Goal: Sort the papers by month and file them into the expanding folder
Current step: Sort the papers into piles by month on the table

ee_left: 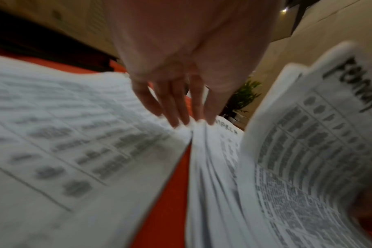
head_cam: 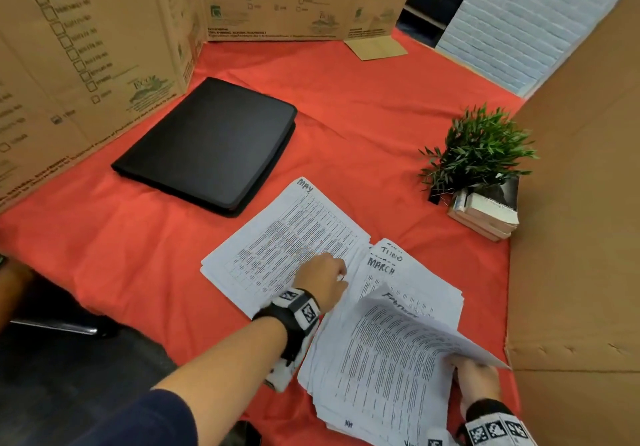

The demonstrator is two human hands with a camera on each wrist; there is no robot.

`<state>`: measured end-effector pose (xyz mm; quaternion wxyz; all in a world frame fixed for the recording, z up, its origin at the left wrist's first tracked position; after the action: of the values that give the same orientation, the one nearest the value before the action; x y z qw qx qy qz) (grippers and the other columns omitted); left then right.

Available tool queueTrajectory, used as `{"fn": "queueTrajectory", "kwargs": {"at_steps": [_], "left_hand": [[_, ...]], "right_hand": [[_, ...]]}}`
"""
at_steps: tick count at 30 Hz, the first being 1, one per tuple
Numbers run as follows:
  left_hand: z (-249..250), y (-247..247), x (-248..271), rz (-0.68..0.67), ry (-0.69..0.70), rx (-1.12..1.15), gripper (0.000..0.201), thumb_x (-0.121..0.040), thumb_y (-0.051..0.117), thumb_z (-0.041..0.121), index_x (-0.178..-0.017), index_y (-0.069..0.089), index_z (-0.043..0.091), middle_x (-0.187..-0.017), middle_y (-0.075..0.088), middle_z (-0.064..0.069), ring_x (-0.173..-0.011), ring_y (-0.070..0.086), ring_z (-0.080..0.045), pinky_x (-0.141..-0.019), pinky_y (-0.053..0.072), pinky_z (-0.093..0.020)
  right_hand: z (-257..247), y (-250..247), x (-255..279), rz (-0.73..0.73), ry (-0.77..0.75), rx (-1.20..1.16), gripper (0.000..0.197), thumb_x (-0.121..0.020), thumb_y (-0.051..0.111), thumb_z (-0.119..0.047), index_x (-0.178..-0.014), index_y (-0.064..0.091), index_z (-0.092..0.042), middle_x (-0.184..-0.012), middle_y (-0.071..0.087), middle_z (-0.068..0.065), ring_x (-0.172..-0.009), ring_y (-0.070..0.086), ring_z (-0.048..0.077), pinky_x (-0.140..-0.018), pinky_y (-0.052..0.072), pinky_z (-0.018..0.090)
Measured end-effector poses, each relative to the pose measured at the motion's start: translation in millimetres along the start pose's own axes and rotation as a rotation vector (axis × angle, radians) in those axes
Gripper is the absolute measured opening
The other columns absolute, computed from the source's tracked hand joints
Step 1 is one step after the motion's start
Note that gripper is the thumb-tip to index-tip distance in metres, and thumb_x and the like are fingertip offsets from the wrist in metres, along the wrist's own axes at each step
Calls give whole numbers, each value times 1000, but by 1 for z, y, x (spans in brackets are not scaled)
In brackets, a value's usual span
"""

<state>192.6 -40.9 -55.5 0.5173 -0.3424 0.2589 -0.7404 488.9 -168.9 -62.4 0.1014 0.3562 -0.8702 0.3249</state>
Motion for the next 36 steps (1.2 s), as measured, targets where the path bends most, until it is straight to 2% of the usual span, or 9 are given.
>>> {"fn": "queueTrajectory", "kwargs": {"at_steps": [5, 8, 13, 19, 22, 24, 29, 33, 36], "left_hand": [[-37, -36, -13, 223, -285, -79, 36, -89, 65, 35, -118, 58, 14, -118, 56, -4, -108, 53, -21, -92, 47, -37], [-36, -37, -17, 22, -179, 8, 21, -89, 67, 32, -101, 69, 15, -99, 68, -1, -94, 65, -19, -82, 55, -35], [3, 28, 14, -329, 37, 63, 57, -84, 73, 36, -134, 54, 15, -126, 55, 0, -105, 60, -17, -95, 50, -35], [15, 33, 18, -71, 91, 142, 48, -84, 73, 26, -125, 49, 20, -122, 55, 6, -104, 58, -14, -93, 49, -36], [22, 28, 14, -27, 70, 237, 43, -84, 74, 22, -119, 49, 20, -105, 60, 7, -92, 59, -11, -85, 52, -31], [28, 27, 11, -35, 65, 249, 33, -85, 73, 19, -111, 52, 20, -91, 62, 8, -82, 60, -10, -80, 53, -30], [40, 25, 3, -87, 122, 199, 7, -90, 64, 10, -91, 63, 17, -92, 63, 3, -81, 61, -16, -79, 54, -36], [37, 25, -2, -106, 68, 318, 24, -91, 58, 1, -111, 59, 14, -90, 59, 4, -82, 58, -15, -75, 50, -24], [37, 25, -7, -109, 20, 404, 13, -86, 70, 6, -94, 62, 12, -76, 48, 3, -71, 46, -15, -69, 42, -22]], "right_hand": [[-2, -2, 1, 5, 2, 12, 16, -79, 54, 17, -75, 60, 4, -90, 60, 16, -76, 48, 23, -62, 36, 35], [-4, 0, 6, -5, -7, -33, 16, -80, 59, 17, -75, 59, 1, -81, 57, 10, -69, 43, 20, -56, 34, 33], [5, 2, 3, 34, -18, -107, 24, -72, 68, 17, -68, 62, -6, -90, 65, 20, -75, 50, 20, -75, 40, 37], [7, -1, 2, 1, 52, -238, 29, -72, 61, 20, -94, 66, 3, -99, 65, 18, -91, 59, 28, -92, 47, 44], [17, -4, 3, 2, 107, -265, 17, -66, 65, 20, -82, 60, 16, -102, 61, 39, -83, 55, 27, -80, 44, 40], [25, -5, 0, 7, 124, -328, 31, -66, 65, 21, -93, 51, 27, -94, 56, 45, -77, 54, 26, -73, 43, 35], [25, -6, -2, 7, 132, -340, 28, -72, 54, 26, -83, 62, 2, -89, 64, 13, -77, 59, 24, -85, 46, 43], [30, -6, -9, -30, 179, -342, 33, -71, 55, 27, -87, 62, -1, -95, 64, 15, -82, 60, 27, -87, 47, 45], [33, -9, -14, -21, 204, -304, 29, -70, 57, 24, -83, 62, -1, -88, 65, 12, -83, 62, 30, -85, 49, 45]]}}
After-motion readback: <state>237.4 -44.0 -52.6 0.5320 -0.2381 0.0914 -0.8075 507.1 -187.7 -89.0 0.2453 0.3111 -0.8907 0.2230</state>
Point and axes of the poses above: each hand's wrist, its own x-axis away from the middle knuckle, its own y-axis out of the palm, z = x × y, the point moved 5 cm from there along -x, towards the middle knuckle
